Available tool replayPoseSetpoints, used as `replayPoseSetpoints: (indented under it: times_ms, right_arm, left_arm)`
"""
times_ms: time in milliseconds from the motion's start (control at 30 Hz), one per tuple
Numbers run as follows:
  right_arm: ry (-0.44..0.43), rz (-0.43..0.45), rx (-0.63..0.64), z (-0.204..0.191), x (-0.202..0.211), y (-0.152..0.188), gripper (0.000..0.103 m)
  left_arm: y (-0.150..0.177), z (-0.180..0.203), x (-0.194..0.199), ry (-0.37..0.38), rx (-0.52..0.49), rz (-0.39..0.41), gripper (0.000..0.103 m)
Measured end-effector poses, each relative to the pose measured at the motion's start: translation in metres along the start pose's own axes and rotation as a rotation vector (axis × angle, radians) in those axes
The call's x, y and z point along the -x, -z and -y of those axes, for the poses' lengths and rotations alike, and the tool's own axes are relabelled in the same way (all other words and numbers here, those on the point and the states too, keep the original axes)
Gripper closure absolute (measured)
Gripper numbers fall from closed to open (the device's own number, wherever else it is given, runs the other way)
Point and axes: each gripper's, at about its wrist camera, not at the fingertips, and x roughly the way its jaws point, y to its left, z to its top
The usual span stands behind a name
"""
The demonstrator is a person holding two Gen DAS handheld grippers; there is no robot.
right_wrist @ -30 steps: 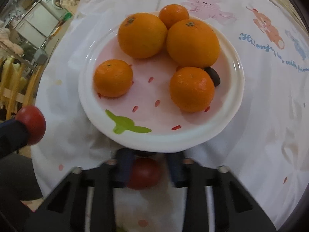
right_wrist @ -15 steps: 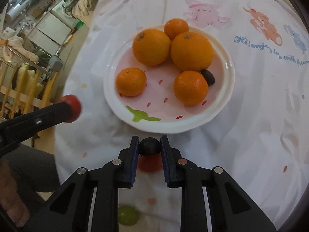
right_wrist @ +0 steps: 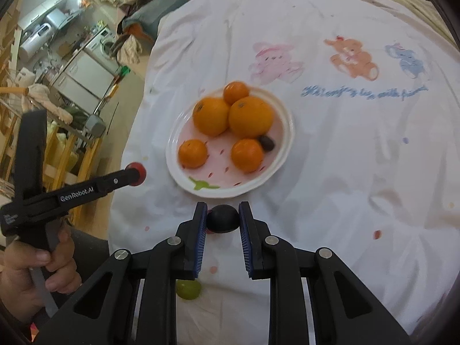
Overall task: Organize fruits
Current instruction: 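Grasp another black grape with the right gripper while the left gripper holds the tomato, then carry the tomato and the grape over the plate with both grippers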
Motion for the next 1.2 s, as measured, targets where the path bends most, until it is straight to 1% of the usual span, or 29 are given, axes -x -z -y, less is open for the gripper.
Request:
replayPoseSetpoints:
  times_ms: [133,200,333,467,567,667,733,867,1033,1100,1200]
  right_arm:
    - [-0.005,0.030,-0.018,0.011,0.010,-0.006,0.080]
    - [-0.010,0.041,-0.021,0.016,0.013,-0.011,0.080]
    - [-0.016,0.061,-0.030,0.022,0.014,-0.029,0.080]
    - [-0.014,0.069,-0.038,0.028,0.008,-0.050,0.080]
    - [-0.007,0.066,-0.044,0.033,-0.002,-0.064,0.080]
    - [-0.008,0.056,-0.062,0.039,-0.012,-0.077,0.080]
    - [-0.004,0.049,-0.068,0.043,-0.021,-0.084,0.080]
    - [0.005,0.026,-0.075,0.048,-0.038,-0.091,0.080]
    - [0.004,-0.013,-0.075,0.051,-0.059,-0.087,0.079]
    - [0.005,-0.030,-0.073,0.051,-0.066,-0.084,0.080]
    - [0.006,-0.051,-0.066,0.052,-0.076,-0.079,0.079]
  left_arm:
    - [-0.002,0.000,0.004,-0.006,-0.010,0.015,0.079]
    - [-0.008,0.000,0.009,-0.001,-0.017,0.028,0.079]
    - [-0.030,0.000,0.019,-0.021,-0.036,0.053,0.079]
    - [-0.056,0.001,0.015,-0.029,-0.048,0.037,0.079]
    - [-0.068,0.004,0.009,-0.047,-0.066,0.038,0.079]
    - [-0.079,0.004,0.001,-0.026,-0.064,0.019,0.079]
    - [-0.085,0.001,-0.007,-0.022,-0.041,0.004,0.079]
    - [-0.088,0.000,-0.024,-0.008,-0.023,-0.024,0.079]
    - [-0.084,-0.001,-0.047,0.031,-0.003,-0.056,0.079]
    - [-0.082,0.000,-0.055,0.029,0.000,-0.074,0.079]
    - [-0.080,0.003,-0.059,0.011,-0.015,-0.070,0.079]
